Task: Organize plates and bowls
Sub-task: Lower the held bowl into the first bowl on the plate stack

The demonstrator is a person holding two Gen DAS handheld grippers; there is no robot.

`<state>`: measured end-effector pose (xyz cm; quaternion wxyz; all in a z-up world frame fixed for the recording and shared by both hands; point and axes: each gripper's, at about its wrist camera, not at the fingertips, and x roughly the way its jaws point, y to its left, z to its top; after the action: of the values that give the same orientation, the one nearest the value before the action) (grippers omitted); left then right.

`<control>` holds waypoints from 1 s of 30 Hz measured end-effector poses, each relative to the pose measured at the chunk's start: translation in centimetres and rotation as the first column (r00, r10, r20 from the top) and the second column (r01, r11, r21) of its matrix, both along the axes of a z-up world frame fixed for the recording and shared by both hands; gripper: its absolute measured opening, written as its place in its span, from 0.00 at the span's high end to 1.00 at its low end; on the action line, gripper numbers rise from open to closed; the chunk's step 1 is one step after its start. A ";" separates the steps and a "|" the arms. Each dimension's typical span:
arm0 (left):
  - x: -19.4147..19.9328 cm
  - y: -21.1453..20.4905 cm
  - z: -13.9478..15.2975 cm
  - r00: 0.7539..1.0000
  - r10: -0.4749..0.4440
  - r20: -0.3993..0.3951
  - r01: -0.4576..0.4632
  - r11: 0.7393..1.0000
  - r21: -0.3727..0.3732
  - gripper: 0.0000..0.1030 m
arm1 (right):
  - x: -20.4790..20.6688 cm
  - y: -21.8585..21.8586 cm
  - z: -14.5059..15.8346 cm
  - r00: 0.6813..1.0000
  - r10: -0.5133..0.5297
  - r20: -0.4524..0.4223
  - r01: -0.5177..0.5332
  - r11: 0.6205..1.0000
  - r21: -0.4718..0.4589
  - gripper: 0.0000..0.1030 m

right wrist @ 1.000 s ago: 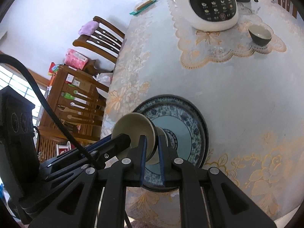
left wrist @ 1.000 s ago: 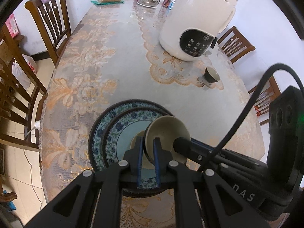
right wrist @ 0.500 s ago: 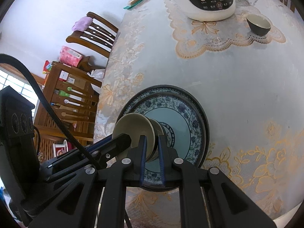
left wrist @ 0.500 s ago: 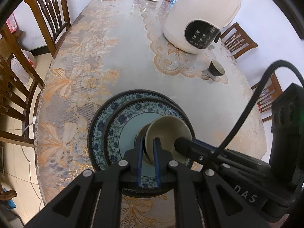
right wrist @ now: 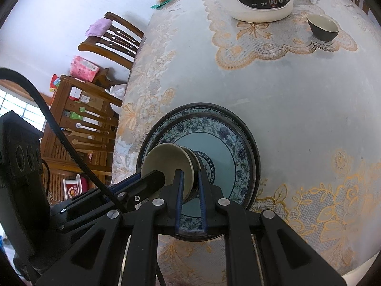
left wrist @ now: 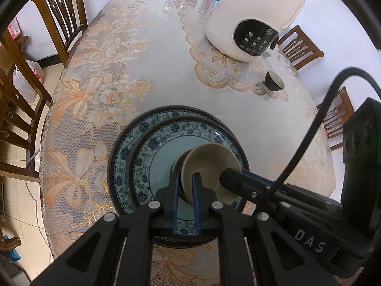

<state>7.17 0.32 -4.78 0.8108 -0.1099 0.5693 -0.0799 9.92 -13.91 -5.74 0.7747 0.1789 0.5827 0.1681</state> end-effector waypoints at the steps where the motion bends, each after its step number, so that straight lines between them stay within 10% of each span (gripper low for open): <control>1: 0.0 0.0 0.0 1.000 0.000 0.000 0.000 1.000 -0.001 0.91 | 0.0 0.0 0.0 1.000 0.000 0.001 0.000 1.000 -0.001 0.86; 30: -0.4 0.1 0.3 1.000 0.018 0.007 -0.018 1.000 0.007 0.86 | -0.4 -0.4 0.2 1.000 -0.012 0.008 0.012 1.000 0.011 0.85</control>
<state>6.80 0.46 -4.46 0.8139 -0.1119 0.5657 -0.0709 9.57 -14.28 -5.53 0.7771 0.1859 0.5775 0.1674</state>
